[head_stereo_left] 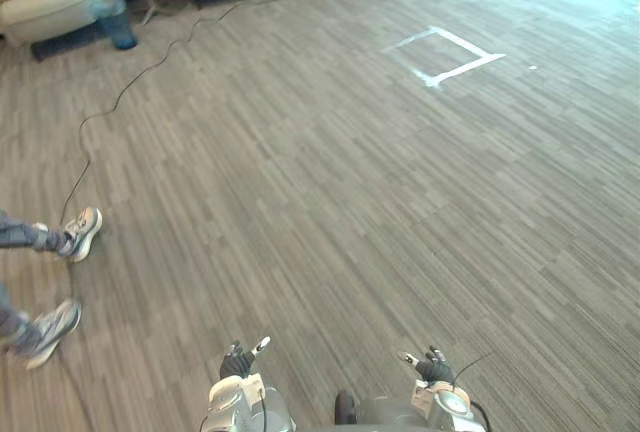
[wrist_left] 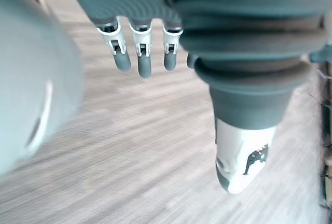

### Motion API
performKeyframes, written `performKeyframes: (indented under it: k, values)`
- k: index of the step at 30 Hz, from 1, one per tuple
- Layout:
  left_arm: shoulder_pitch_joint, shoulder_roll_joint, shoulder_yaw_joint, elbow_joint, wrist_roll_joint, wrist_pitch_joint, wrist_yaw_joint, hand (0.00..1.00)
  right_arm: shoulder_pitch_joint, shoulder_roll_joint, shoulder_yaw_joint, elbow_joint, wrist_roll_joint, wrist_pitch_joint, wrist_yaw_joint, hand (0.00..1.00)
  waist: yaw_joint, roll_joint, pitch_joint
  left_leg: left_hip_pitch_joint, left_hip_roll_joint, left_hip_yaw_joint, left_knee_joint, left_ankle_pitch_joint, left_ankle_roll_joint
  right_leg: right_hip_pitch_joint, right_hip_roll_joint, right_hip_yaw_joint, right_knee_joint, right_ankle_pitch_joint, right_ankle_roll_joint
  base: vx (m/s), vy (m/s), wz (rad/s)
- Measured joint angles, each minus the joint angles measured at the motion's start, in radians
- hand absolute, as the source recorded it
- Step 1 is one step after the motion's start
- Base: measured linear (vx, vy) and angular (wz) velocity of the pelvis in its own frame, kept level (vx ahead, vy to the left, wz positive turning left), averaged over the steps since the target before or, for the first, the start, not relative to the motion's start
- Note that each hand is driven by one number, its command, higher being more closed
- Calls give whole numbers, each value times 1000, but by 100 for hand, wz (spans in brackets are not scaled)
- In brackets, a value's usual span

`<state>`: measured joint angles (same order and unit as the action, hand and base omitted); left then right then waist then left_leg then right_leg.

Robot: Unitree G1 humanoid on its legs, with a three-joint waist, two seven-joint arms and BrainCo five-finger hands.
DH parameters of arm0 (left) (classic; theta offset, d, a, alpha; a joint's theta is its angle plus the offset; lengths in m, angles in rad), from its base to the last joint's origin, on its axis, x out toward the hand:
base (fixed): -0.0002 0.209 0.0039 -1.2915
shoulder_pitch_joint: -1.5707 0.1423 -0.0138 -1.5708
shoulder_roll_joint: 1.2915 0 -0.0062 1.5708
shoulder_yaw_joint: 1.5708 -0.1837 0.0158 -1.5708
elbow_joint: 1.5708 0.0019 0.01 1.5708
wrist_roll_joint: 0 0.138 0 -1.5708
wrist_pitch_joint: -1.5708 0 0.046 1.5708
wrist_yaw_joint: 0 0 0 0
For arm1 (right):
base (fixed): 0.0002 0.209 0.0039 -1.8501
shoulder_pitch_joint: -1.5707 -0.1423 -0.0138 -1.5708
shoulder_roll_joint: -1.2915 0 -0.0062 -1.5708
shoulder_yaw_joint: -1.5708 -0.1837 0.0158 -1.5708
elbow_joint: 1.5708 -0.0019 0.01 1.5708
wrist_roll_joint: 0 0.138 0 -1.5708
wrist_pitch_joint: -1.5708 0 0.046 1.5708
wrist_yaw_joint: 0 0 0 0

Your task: Pick up cushions and gather them together orderly.

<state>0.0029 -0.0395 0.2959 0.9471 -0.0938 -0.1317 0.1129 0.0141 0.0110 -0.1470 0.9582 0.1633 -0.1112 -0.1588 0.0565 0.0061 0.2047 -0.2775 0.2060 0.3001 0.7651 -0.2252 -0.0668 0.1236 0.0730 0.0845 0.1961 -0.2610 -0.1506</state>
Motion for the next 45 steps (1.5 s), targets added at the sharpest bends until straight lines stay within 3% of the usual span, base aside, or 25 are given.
performKeyframes:
  k: [2,3,5,6,8,9,10,13,16,20,22,23,25,27,29,33,35,37,39,40,41,42,43,44,45]
  values:
    - [23,-4,3,-11,-17,-15,14,0,-4,1,-6,2,-6,0,-1,0,7,0,-4,-36,-69,-6,-385,62,-15,80,-46,99,-21,-58,34,610,245,-117]
    - [31,-3,4,-16,-23,-16,16,0,-2,1,-4,2,-8,1,-1,0,8,-1,-7,-45,-76,-5,-438,84,-17,97,-57,122,-30,-74,46,673,332,-113]
    - [66,13,28,-29,-37,-19,19,0,13,12,7,17,-9,3,0,0,32,-27,-57,-65,-91,9,-480,250,16,138,-111,204,-37,-107,75,769,410,-125]
    - [69,24,35,-23,-38,-16,18,0,17,16,6,19,-9,3,0,0,34,-49,-73,-65,-106,18,-471,256,44,126,-133,208,-10,-103,95,804,420,-97]
    - [64,49,40,-3,-46,-14,19,0,50,47,1,21,-15,3,1,0,31,-101,-90,-6,-137,71,-417,168,78,45,-169,199,240,-16,211,852,432,-47]
    - [61,52,39,-2,-46,-13,19,0,52,49,2,21,-16,3,1,0,30,-104,-87,20,-141,77,-418,157,81,24,-168,200,302,12,250,872,423,-53]
    - [47,53,37,22,-46,-7,19,0,52,47,4,20,-18,1,4,0,27,-94,-78,121,-154,78,-449,114,80,-67,-167,163,565,63,326,523,250,-69]
    - [36,36,-1,57,-46,-2,19,0,51,30,4,-11,-45,-17,6,0,-1,-45,-72,313,-153,109,-547,71,68,-245,-176,-12,796,13,266,528,287,-53]
    - [-14,15,-11,70,-44,8,18,0,39,28,1,-31,-44,-21,7,0,-15,-37,-58,472,-153,138,-653,60,62,-394,-182,-204,675,-39,199,474,146,-14]
    - [-24,8,-55,99,-24,12,17,0,4,19,-29,-14,-44,-17,11,0,-45,-49,-52,607,-157,182,-756,-11,-32,-511,-177,-372,223,118,139,522,-8,2]
    - [-4,5,-57,113,-23,14,15,0,2,8,-35,-3,-44,-17,12,0,-61,-40,-54,651,-156,164,-747,-12,-33,-507,-156,-371,190,262,45,635,-138,-11]
    - [-7,-8,-44,110,-12,14,12,0,-4,-12,-33,-3,-45,-16,14,0,-58,-3,-70,661,-110,152,-711,-6,-39,-502,-127,-386,225,217,33,558,-151,-23]
    - [-19,-18,-21,106,10,14,9,0,-15,-20,-36,-6,-44,-15,22,0,-58,34,-53,616,-55,111,-531,18,-53,-465,-91,-385,252,158,28,651,-247,-36]
    - [-25,-31,13,96,15,14,11,0,-16,-22,-30,-3,-43,-15,25,0,-51,45,-39,464,9,15,-137,132,-29,-384,-54,-343,207,127,20,608,-246,-70]
    - [-4,-31,40,54,14,12,14,0,-18,-6,10,-2,-26,-15,21,0,-39,45,-2,251,56,-75,330,121,-27,-203,11,-237,109,95,-6,539,-49,-129]
    - [12,-13,21,-2,4,2,18,0,3,10,33,-3,-3,-14,18,0,-10,17,0,49,45,-39,243,56,-8,-20,14,-97,9,26,-8,503,31,-108]
    - [24,-14,18,-20,-14,-16,18,0,10,11,35,-3,-4,-6,18,0,-1,18,-5,-24,12,4,-45,38,-11,54,2,-27,-32,-13,7,619,149,-80]
    - [35,-17,19,-33,-27,-18,19,0,10,12,33,0,-5,1,18,0,7,7,-12,-61,-44,17,-382,93,-30,113,-33,27,-48,-54,47,743,259,-80]
    - [50,-11,15,-35,-29,-25,19,0,15,9,34,4,-7,2,18,0,13,6,-33,-90,-76,22,-533,154,-23,172,-66,67,-85,-85,96,777,323,-92]
    - [57,1,14,-27,-30,-28,19,0,27,16,32,6,-8,2,18,0,32,-10,-51,-74,-92,21,-533,312,32,200,-101,104,-55,-107,134,688,312,-83]
    - [58,9,13,-22,-29,-28,19,0,31,22,30,8,-9,2,19,0,36,-20,-66,-70,-106,26,-533,333,59,193,-116,111,-32,-112,145,843,395,-76]
    - [53,37,1,-15,-26,-28,18,0,50,45,-1,13,-11,3,23,0,32,-80,-90,-51,-158,51,-496,268,113,132,-175,115,121,-93,202,831,390,-25]
    - [48,45,-5,-9,-25,-30,18,0,54,50,-10,21,-12,4,23,0,32,-98,-85,-19,-173,59,-470,233,116,97,-179,118,250,-46,253,956,451,-24]
    - [47,59,-22,6,-26,-29,20,0,64,48,-18,29,-26,3,23,0,26,-109,-84,64,-195,61,-468,160,111,19,-178,118,502,96,341,910,413,-15]
    - [44,72,-46,28,-24,-22,20,0,61,40,-20,35,-42,-4,23,0,7,-109,-82,151,-210,59,-477,117,117,-60,-181,93,720,163,389,701,298,-12]
